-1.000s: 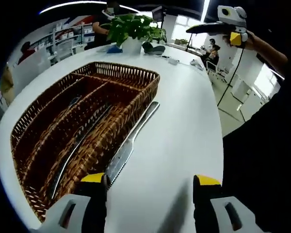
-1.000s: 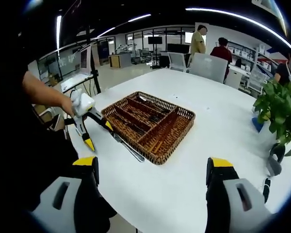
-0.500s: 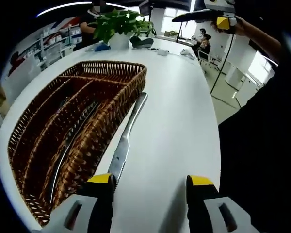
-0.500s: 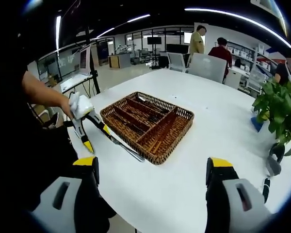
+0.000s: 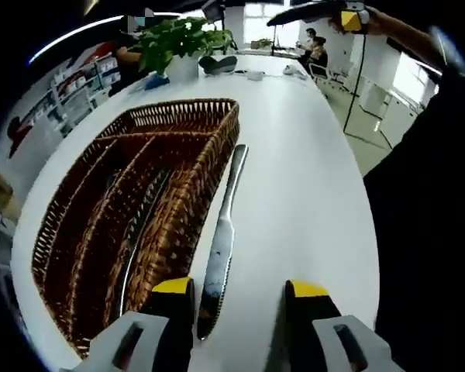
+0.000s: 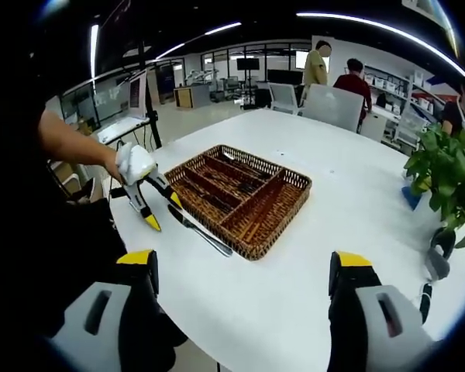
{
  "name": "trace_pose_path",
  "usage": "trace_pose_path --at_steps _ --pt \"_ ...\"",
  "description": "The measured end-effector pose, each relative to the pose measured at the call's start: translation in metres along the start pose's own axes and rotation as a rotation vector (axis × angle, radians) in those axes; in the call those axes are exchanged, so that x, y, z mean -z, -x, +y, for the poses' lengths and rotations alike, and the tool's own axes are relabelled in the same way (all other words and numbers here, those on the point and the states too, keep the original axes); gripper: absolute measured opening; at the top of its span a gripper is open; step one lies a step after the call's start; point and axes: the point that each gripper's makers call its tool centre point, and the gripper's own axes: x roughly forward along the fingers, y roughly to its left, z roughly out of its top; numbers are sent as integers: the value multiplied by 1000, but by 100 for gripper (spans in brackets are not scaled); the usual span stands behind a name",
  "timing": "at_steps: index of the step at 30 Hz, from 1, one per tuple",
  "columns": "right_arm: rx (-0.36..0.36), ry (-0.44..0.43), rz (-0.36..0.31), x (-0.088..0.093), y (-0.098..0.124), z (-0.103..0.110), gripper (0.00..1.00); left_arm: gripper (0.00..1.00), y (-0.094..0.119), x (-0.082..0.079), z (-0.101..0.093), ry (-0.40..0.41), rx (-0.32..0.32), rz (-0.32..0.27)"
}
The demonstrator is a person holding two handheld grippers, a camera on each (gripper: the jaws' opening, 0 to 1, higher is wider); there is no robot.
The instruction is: Arrange the knives, forks, and spoons in their matching storage slots by inserting each utensil handle-first until every utensil is classified and aligned in the correct compartment
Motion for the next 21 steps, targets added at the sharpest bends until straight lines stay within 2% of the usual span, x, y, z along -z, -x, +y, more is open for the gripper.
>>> trace_pose_path --at_steps 1,3,4,5,7,8,9,10,11,12,14,21 --pt "-1 0 1 0 0 0 93 39 -1 3 -1 -22 11 24" --pt "-1 4 5 1 1 0 93 39 -3 0 2 24 26 16" --pt "-2 4 6 1 1 0 93 36 -3 0 3 20 37 18" --pt "-1 4 6 2 2 0 93 34 -4 0 4 11 42 27" --pt "-1 3 8 2 2 0 93 32 -5 2 2 49 91 50" --pt "0 4 7 2 2 0 93 30 -5 2 3 57 95 52" --pt "-1 4 7 2 2 0 93 25 -5 1 8 2 77 51" --pt "-1 4 8 2 2 0 93 17 -5 2 6 -27 91 61" --pt "-2 6 8 2 2 0 93 11 -6 2 6 -115 96 71" --pt "-3 7 8 2 2 1 93 11 -6 1 5 -170 90 74" --pt "-4 8 9 2 2 2 93 11 -6 1 4 -110 93 83" --pt "-3 10 6 0 3 1 93 9 2 4 -6 -148 118 87"
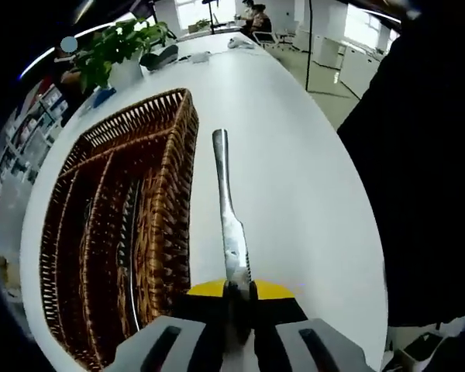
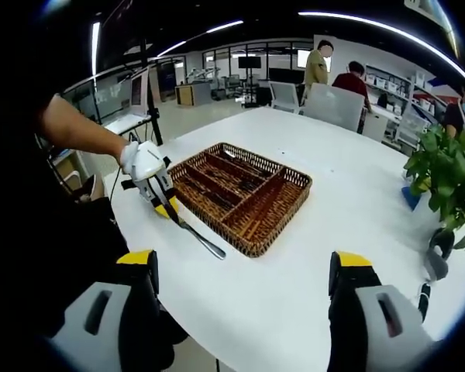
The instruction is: Arrange the knives, forks, and spoons in their matching storage slots by inserting each utensil handle-first until every utensil is classified and aligned in the correct compartment
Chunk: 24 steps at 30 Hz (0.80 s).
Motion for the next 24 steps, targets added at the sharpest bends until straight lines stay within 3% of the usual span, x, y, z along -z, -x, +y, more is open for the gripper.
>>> trace_pose_path --at_steps 5,9,12,14,17,19,21,23,24 --pt "-8 4 -2 -3 -4 2 92 9 8 -5 -1 23 6 -23" --pt "-52 27 9 -1 -14 16 91 9 8 -5 -1 42 12 -26" --pt "-90 54 35 6 -21 27 83 9 9 -6 -1 41 7 -28" --pt "-123 108 78 13 -26 36 73 9 11 -7 -2 29 2 -27" --pt "-160 200 123 18 -42 49 72 9 12 -7 -2 16 -5 -19" --pt "-217 268 147 19 -55 62 62 9 13 -7 -3 14 -3 -16" --pt "-261 282 148 19 -75 73 53 9 13 -6 -4 5 -4 -11" --pt "-314 319 187 26 -95 88 51 9 13 -6 -4 -3 -5 -9" --pt "-328 408 207 30 -107 94 53 9 14 -7 -4 -9 -8 -8"
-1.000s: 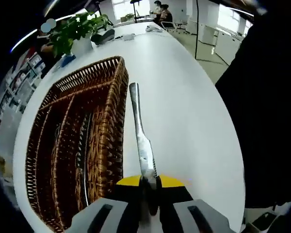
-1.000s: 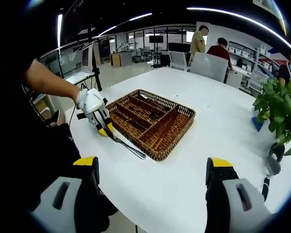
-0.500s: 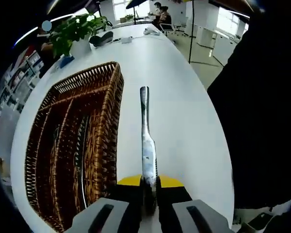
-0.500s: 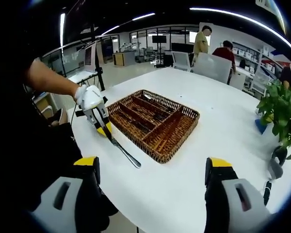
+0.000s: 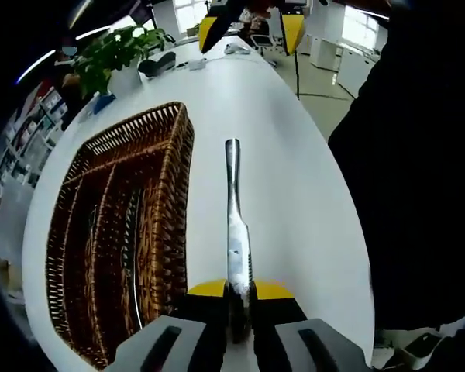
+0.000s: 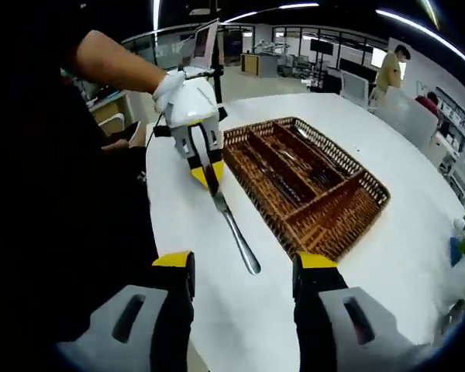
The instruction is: Arrange the knives, forks, and spoons in their matching storage slots by inserting each utensil handle-first until every utensil is classified and aligned in the correct compartment
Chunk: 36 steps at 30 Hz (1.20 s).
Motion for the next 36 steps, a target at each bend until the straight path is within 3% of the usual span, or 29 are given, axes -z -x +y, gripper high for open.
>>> trace_pose_path --at_steps 2,5,11,13,17,29,36 --pt "-9 58 7 -3 -17 3 52 9 1 -1 0 -2 -2 0" --pt "-52 66 17 -2 -42 8 38 9 2 -2 0 -2 -3 -3" --pt "-141 81 55 11 -82 14 32 9 5 -2 -2 -9 -5 -3" --pt "-174 132 91 17 -90 19 31 9 6 -1 -1 -18 -11 -1" --pt "-165 139 96 17 -102 15 24 9 6 2 -1 -22 -13 4" --pt "-173 141 104 11 -111 15 17 9 10 2 -5 -21 -2 -11" --pt "-173 193 89 6 -115 18 7 9 13 2 -5 -20 -2 -21"
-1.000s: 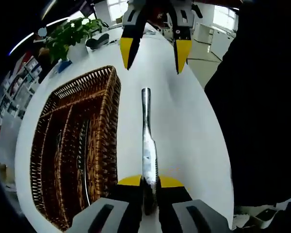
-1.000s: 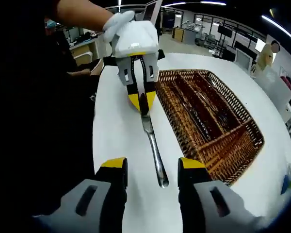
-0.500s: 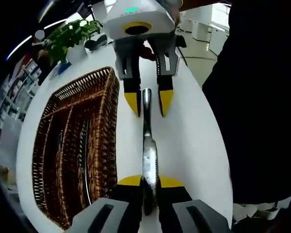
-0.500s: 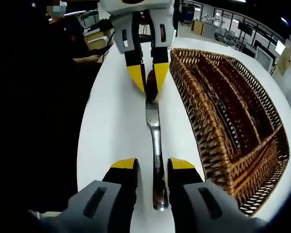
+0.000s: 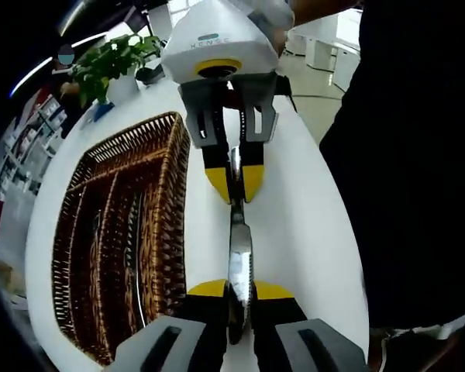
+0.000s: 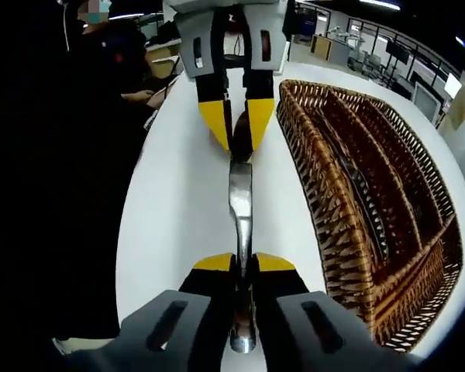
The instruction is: Arrange the knives, forks, and spoons in their matching storage slots by inserting each utensil handle-first until every utensil is classified and aligned in the correct compartment
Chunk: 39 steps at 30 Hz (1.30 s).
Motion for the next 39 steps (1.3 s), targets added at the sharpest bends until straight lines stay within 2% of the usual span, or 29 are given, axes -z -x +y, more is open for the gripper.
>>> trace_pose_path --at_steps 10,13,15,18,22,28,34,38,39 --pt "-25 -28 -37 -4 -3 2 3 10 -4 8 -2 20 5 -27" --pt "-29 -35 -39 -4 -3 2 3 17 -7 14 -1 47 -3 -24" --pt "-30 -40 -44 -5 -3 2 3 18 -9 18 -2 59 4 -22" --pt "-29 -48 -50 -5 -3 3 3 18 -10 16 -3 89 17 -41" --pt "-33 -46 -56 -7 -3 5 3 15 -12 15 -2 91 15 -49" --pt "-25 -51 -79 -19 0 2 3 15 -12 6 -4 79 28 -80" --pt "-22 -15 -73 -25 2 1 4 12 -10 7 -4 64 32 -82" --pt "-16 -31 -75 -25 2 0 6 11 -3 4 -3 60 20 -102" --pt "-23 -62 -82 -26 2 -1 6 11 -2 3 -3 64 19 -105"
